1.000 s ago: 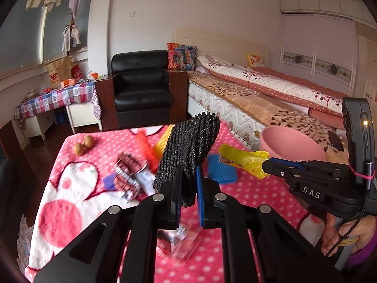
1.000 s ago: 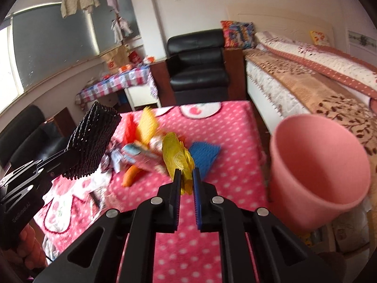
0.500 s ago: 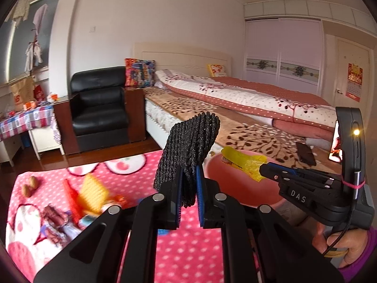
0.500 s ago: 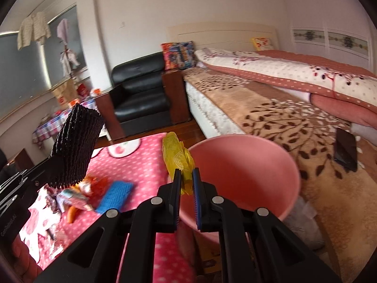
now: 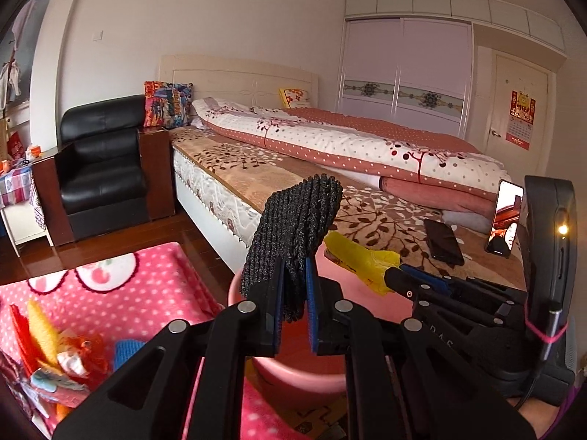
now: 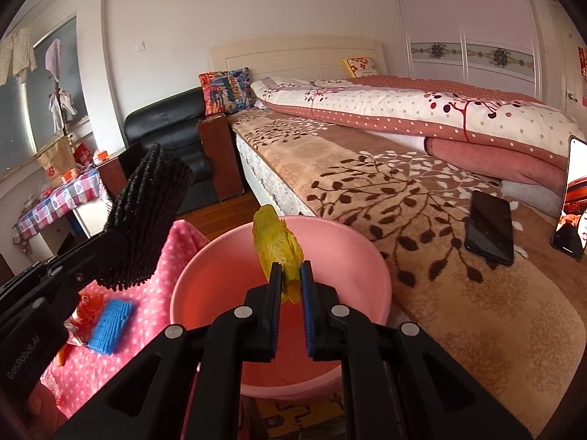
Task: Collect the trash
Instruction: 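Carry the black mesh pad and yellow bag over the pink bucket, then open the right tool to drop the yellow bag into the bucket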
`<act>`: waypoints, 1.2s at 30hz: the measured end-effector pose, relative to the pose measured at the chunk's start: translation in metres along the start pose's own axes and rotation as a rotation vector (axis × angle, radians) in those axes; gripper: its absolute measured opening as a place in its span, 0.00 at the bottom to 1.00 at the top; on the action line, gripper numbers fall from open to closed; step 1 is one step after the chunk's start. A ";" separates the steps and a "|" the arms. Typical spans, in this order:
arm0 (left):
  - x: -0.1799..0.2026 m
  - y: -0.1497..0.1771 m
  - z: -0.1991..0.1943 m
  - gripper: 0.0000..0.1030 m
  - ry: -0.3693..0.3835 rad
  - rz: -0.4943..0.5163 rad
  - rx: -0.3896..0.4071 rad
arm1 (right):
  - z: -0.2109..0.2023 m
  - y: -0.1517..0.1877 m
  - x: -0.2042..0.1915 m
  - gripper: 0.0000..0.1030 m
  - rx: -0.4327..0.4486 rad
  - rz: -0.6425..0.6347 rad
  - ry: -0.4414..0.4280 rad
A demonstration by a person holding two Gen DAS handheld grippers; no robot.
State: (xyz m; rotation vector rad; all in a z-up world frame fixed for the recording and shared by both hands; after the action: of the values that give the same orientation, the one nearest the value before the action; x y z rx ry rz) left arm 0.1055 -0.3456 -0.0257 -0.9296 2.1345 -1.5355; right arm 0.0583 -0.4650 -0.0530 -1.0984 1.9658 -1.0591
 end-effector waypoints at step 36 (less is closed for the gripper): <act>0.020 0.008 0.038 0.12 -0.002 0.031 -0.060 | 0.025 0.006 0.016 0.50 -0.010 0.000 0.020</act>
State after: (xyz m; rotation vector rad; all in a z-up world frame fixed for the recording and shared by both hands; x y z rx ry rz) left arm 0.1120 -0.3839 -0.0446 -0.9130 2.1939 -1.4633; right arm 0.0699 -0.4854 -0.0722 -1.0974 1.9886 -1.0651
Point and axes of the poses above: each gripper's, at about its wrist camera, not at the fingertips, and z roughly the way its jaws point, x to its right, y to its underside, the point moved 10 cm from there along z, roughly the way its jaws point, and after that the axes turned 6 degrees about x, right-handed, at the moved point
